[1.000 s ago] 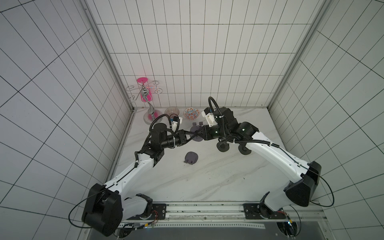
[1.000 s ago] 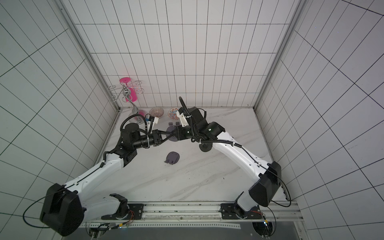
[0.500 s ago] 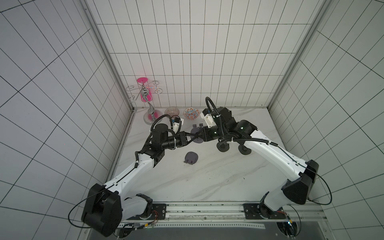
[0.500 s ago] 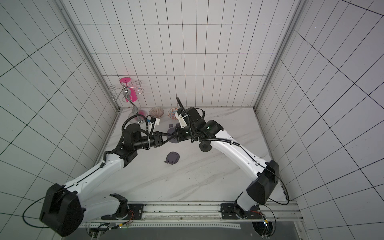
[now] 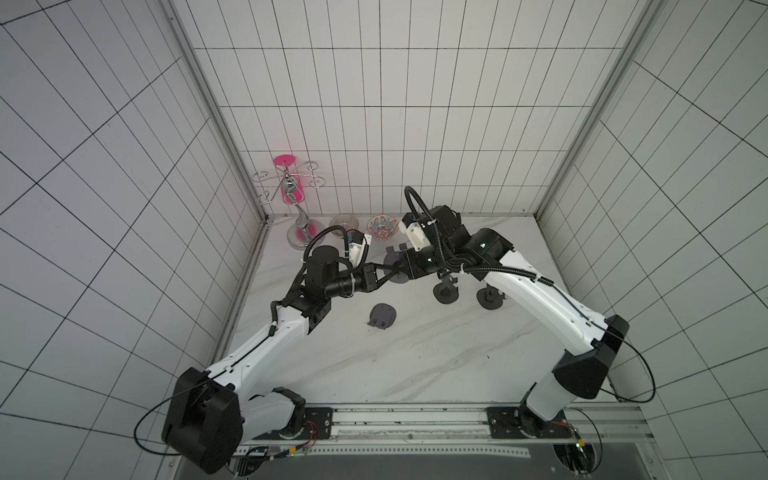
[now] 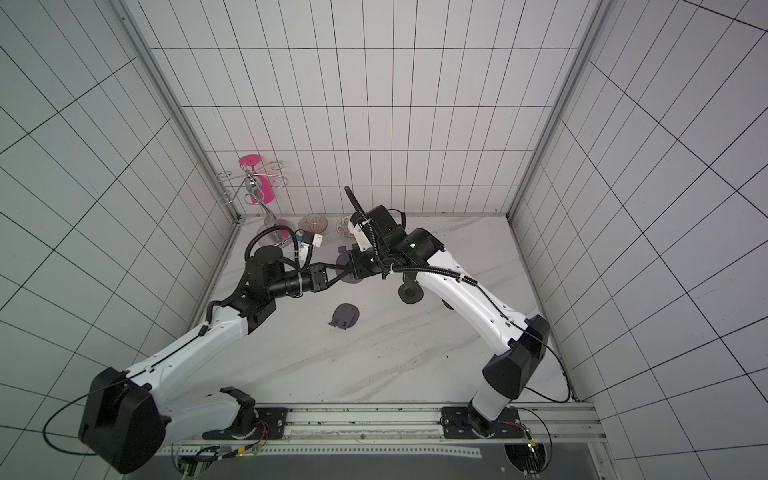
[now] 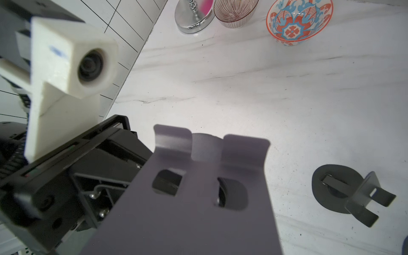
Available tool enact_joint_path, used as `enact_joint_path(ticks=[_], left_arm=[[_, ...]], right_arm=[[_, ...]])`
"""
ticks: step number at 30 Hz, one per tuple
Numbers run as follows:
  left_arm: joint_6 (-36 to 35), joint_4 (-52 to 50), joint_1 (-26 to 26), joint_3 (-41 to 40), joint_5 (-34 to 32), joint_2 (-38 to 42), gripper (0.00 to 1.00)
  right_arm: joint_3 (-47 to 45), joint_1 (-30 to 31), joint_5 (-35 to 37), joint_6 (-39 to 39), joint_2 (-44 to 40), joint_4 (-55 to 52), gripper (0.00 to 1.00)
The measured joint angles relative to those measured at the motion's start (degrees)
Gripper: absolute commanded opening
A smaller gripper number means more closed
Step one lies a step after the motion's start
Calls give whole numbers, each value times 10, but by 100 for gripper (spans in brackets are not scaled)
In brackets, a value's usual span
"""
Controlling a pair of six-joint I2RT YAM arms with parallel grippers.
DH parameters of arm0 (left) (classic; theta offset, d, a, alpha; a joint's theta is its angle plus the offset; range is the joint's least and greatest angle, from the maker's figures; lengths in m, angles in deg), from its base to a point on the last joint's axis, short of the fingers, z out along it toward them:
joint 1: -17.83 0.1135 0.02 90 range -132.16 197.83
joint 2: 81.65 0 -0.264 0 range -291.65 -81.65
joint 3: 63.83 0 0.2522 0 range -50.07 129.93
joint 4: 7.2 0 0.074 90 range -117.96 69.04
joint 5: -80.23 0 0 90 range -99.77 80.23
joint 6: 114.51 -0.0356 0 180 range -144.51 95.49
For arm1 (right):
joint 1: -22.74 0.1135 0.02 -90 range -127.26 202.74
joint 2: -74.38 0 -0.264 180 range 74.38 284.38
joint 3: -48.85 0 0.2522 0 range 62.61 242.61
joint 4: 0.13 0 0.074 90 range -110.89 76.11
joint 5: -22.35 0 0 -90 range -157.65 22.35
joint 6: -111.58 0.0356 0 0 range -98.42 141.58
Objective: Open the phone stand
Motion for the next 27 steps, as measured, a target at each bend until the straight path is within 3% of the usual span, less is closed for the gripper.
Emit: enact_joint_path(ticks=[14,21,27], left_arm=[[0,95,-11,-27,-3,-37,0],[35,164,-9,-61,17,-27,0],[43,159,-6,-50,30,-23,20]], right_arm=[[49,-5,28,-3,30,-61,0],[52,-7,9,-3,30,-70,0],[52,-3,9,-2,20,-68,0]])
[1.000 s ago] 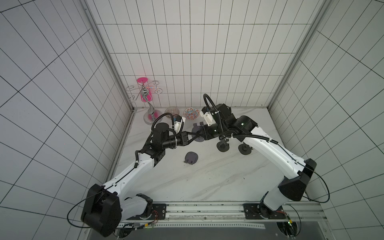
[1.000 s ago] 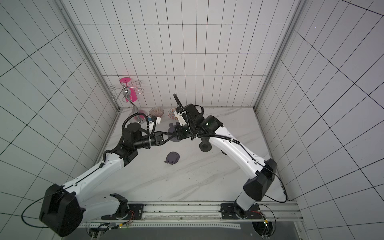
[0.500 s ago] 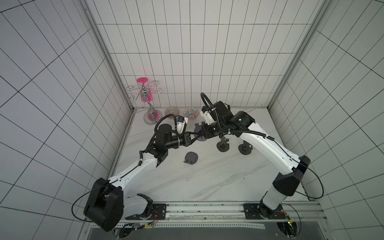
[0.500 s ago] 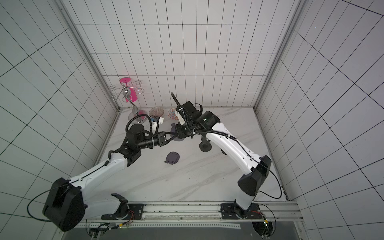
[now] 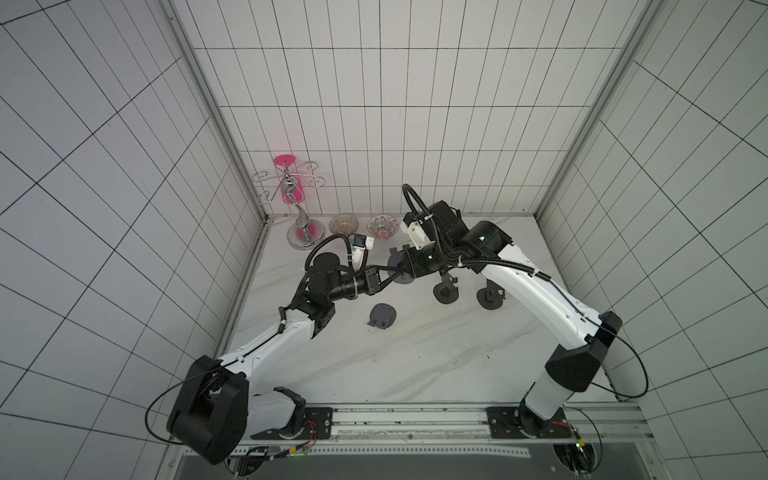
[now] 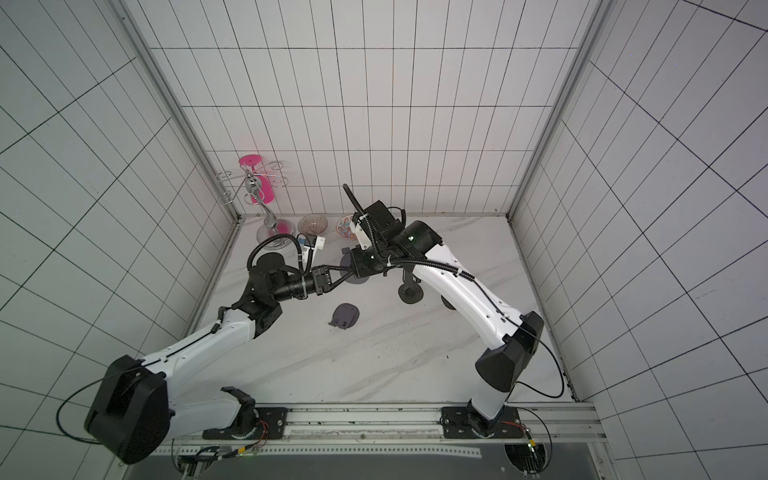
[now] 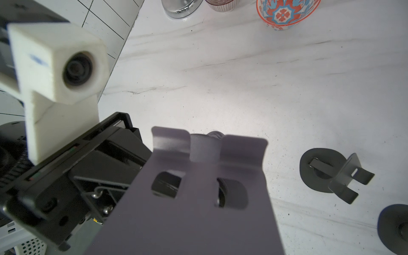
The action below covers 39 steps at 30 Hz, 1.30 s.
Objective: Open the phone stand
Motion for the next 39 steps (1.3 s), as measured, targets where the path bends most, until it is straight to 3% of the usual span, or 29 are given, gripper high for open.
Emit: enact_joint_path(ticks=[6,11,18,20,22,30,39], left_arm=[[-10,-25,1,7,11,2,25],[-8,-28,0,14,26,2,4],[-7,-41,1,26,31,-1,11],[-11,-47,1,31,35,-6,9],[-11,-48,2,35,39,-10,0],[-23,-71,3,48,47,-17,0],[-45,-55,-3,55,25,-17,0]], right_arm=[[0,8,25,-8,-19,-2,0],[0,17,42,-17,-21,-3,0],[0,19,47,-23,-23,0,0],[0,19,48,-23,-23,1,0],[0,19,49,-24,-23,1,0],[1,19,50,-24,-23,-7,0],[124,19,59,-36,27,-94,0]])
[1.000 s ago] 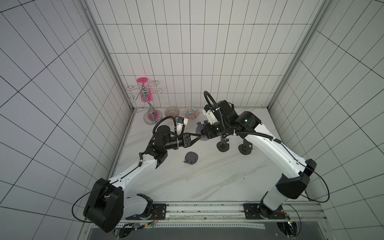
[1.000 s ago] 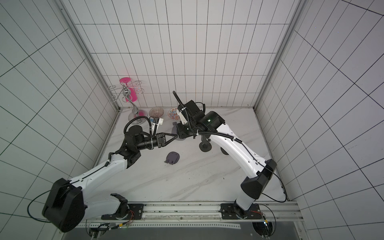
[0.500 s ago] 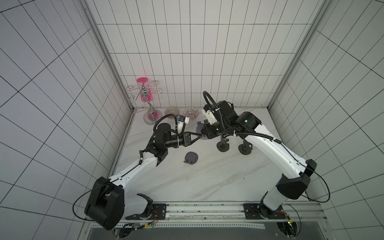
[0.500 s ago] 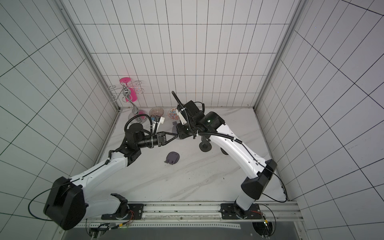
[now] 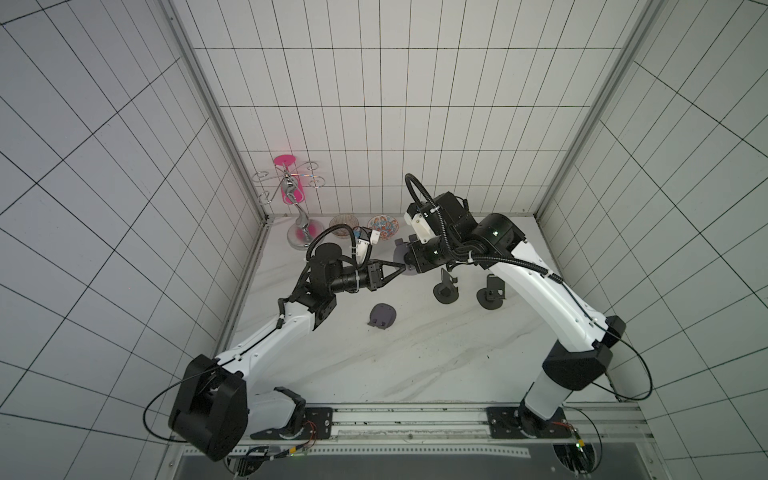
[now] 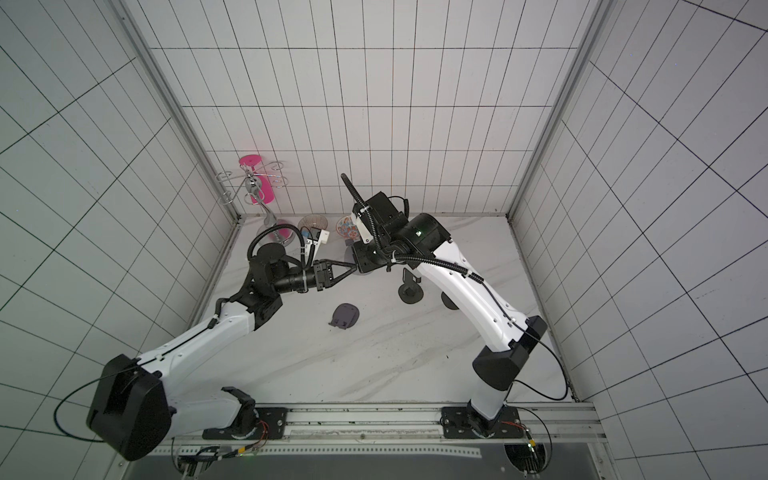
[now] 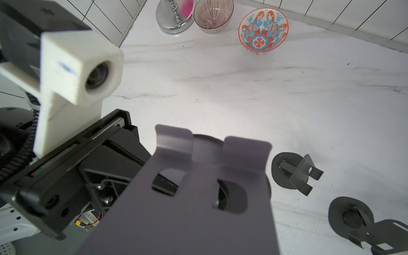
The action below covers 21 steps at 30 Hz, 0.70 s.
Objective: Open the phone stand
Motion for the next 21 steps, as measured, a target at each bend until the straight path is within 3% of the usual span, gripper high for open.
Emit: enact_joint_path(ticks=[13,21], left_arm=[[-30,50,-12,-23,-44,-22,0],[-35,92,-17,-25,-73,-37,0]], right_arm=[[61,-8,12,-5,44,-51,0],[101,-30,-16,-2,66,-64,0]])
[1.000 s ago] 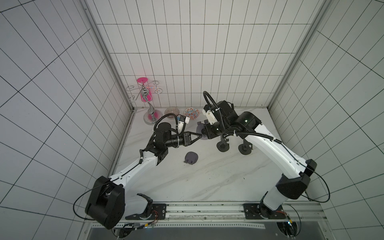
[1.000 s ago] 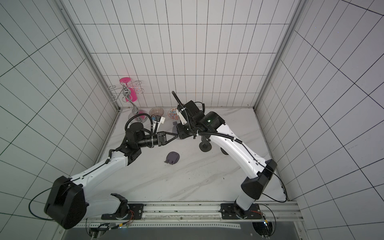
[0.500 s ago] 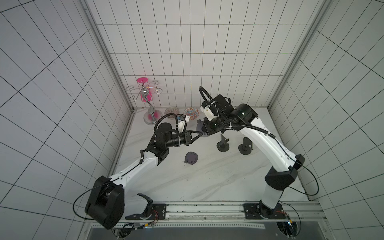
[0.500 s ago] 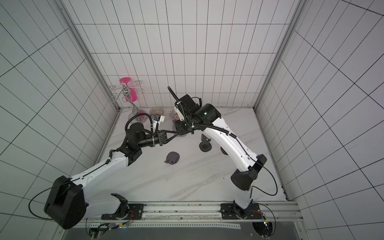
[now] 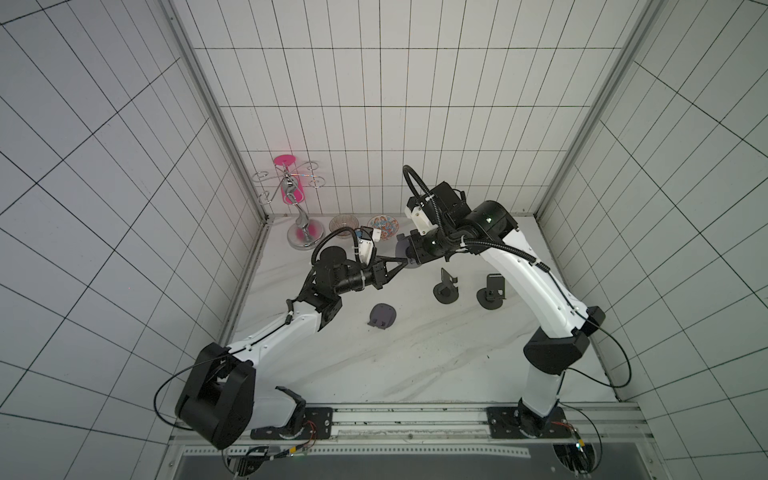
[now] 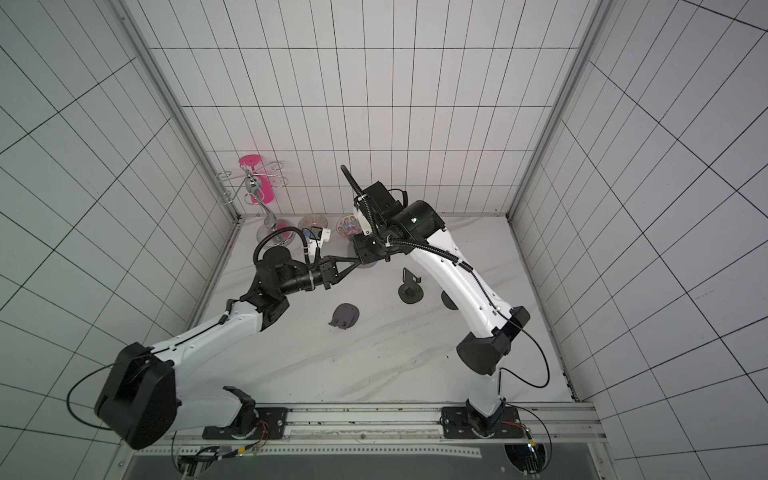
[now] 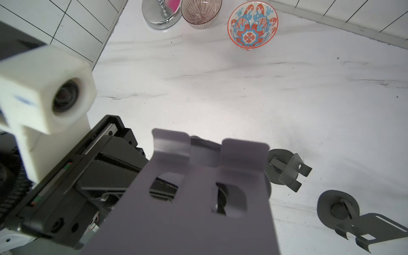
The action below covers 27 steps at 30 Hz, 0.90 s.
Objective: Open the phone stand
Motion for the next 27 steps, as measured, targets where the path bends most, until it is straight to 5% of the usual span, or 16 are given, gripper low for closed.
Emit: enact_joint_path(ticks=[16,21,23,27], left_arm=[[-2,49,-2,-15,-11,-8,0],[-6,25,1,-6,-3,-8,11],[-9,16,2,-2,-1,-8,0],[-3,10,4,4,14,-8,0]], right_arm=[[-16,-12,-26,19,0,16,0],[-42,-15,-38,35,-9,35,0],[-46,-15,-40,41,-11,37,0],[-55,-17,-44,44,-18,42,0]])
